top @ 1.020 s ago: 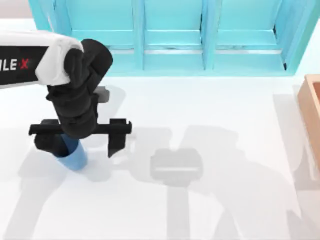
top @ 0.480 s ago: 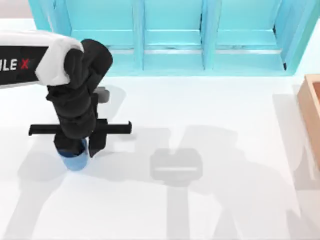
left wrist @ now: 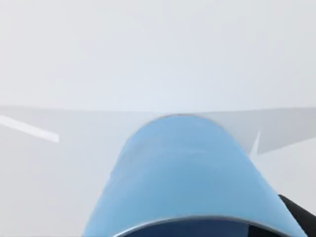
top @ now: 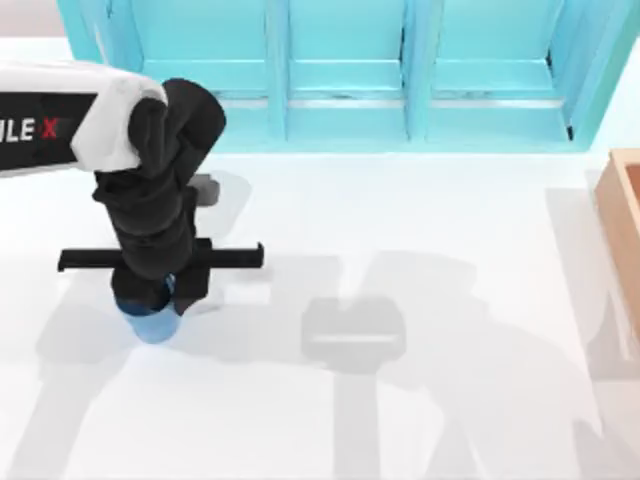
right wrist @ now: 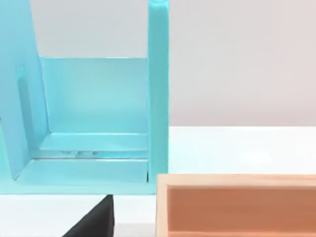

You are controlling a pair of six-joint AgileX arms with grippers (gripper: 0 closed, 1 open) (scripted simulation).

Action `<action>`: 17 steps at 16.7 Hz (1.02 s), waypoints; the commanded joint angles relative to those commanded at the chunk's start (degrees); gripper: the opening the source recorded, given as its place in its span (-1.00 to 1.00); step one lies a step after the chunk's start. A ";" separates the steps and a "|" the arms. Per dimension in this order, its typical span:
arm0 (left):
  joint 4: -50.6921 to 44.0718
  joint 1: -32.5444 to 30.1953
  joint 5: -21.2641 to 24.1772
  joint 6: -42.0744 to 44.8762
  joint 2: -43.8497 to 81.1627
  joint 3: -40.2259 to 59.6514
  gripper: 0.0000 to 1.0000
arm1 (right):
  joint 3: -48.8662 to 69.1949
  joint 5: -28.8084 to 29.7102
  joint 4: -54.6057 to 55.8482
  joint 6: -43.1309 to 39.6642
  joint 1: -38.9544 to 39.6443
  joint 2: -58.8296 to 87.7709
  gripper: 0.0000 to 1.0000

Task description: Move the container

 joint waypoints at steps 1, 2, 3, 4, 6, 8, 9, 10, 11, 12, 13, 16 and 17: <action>0.00 0.03 0.00 0.04 -0.09 0.01 -1.00 | 0.00 0.00 0.00 0.00 0.00 0.00 1.00; -0.06 0.15 0.00 0.16 -0.06 0.07 -1.00 | 0.00 0.00 0.00 0.00 0.00 0.00 1.00; -0.37 0.78 0.00 0.79 0.05 0.43 -1.00 | 0.00 0.00 0.00 0.00 0.00 0.00 1.00; -0.95 2.05 0.00 2.05 0.22 1.08 -1.00 | 0.00 0.00 0.00 0.00 0.00 0.00 1.00; -2.71 6.30 0.00 6.23 0.57 2.90 -1.00 | 0.00 0.00 0.00 0.00 0.00 0.00 1.00; -5.07 12.81 -0.04 12.65 0.85 5.01 -1.00 | 0.00 0.00 0.00 0.00 0.00 0.00 1.00; -6.43 16.77 -0.08 16.60 0.96 6.12 -1.00 | 0.00 0.00 0.00 0.00 0.00 0.00 1.00; -7.84 20.99 -0.14 20.84 1.02 7.23 -1.00 | 0.00 0.00 0.00 0.00 0.00 0.00 1.00; -9.24 25.37 -0.21 25.25 0.96 8.29 -1.00 | 0.00 0.00 0.00 0.00 0.00 0.00 1.00; -10.56 29.72 -0.29 29.60 0.78 9.30 -1.00 | 0.00 0.00 0.00 0.00 0.00 0.00 1.00; -11.78 33.85 -0.36 33.75 0.49 10.26 -1.00 | 0.00 0.00 0.00 0.00 0.00 0.00 1.00; -14.59 43.62 -0.39 43.59 -0.75 12.71 -1.00 | 0.00 0.00 0.00 0.00 0.00 0.00 1.00; -15.16 45.73 -0.35 45.71 -1.24 13.29 -1.00 | 0.00 0.00 0.00 0.00 0.00 0.00 1.00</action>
